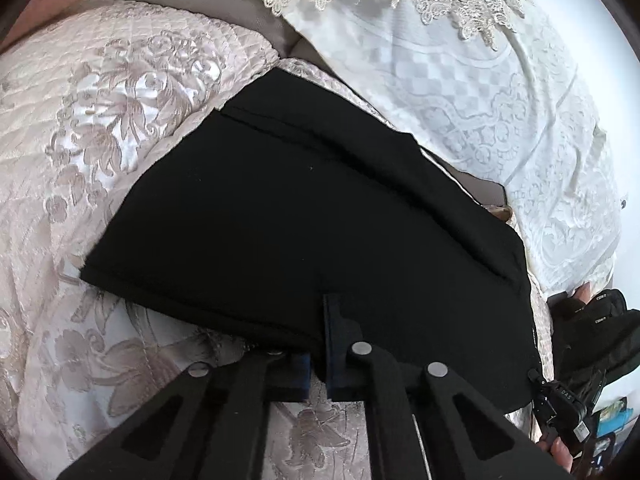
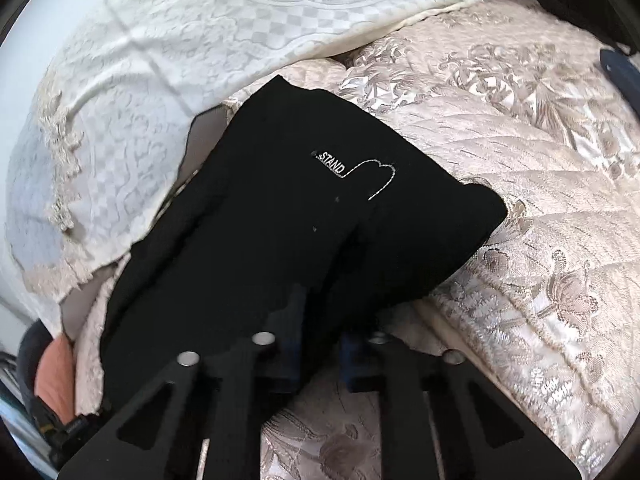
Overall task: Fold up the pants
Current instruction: 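Grasp the black pants' waistband edge with both grippers and lift it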
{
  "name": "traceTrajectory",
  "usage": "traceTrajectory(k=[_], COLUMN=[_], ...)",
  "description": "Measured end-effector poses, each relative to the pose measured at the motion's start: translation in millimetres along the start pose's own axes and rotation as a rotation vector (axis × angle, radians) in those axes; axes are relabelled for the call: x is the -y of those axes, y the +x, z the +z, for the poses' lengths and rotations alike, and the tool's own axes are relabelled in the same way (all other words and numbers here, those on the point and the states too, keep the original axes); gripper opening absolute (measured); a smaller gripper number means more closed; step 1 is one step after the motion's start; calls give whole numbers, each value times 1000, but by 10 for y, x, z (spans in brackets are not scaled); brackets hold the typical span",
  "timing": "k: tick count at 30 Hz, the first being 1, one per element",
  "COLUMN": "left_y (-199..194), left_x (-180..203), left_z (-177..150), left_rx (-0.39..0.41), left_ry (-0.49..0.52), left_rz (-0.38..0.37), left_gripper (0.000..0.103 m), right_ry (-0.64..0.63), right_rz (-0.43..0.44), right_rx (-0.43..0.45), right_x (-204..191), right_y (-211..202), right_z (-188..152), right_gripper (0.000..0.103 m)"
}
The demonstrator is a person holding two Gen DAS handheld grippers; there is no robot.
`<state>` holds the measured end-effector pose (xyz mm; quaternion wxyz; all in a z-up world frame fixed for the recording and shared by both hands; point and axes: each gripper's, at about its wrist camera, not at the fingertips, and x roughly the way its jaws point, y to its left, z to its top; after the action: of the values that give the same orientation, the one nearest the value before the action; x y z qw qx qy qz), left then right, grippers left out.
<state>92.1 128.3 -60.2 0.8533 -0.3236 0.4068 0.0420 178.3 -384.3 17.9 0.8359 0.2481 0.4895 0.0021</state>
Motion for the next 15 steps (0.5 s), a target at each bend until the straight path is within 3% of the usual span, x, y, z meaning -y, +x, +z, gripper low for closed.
traceTrajectory(k=[9, 15], left_y=[-439, -800], left_x=[71, 6], left_z=[-93, -336], left_rx=[31, 13], left_ry=[63, 99], left_rz=[21, 27], left_gripper=[4, 4], right_ry=[-3, 20], right_rz=[51, 64], right_rx=[39, 1], right_x=[-96, -26], right_y=[-404, -734], right_z=[-17, -287], right_gripper=[5, 5])
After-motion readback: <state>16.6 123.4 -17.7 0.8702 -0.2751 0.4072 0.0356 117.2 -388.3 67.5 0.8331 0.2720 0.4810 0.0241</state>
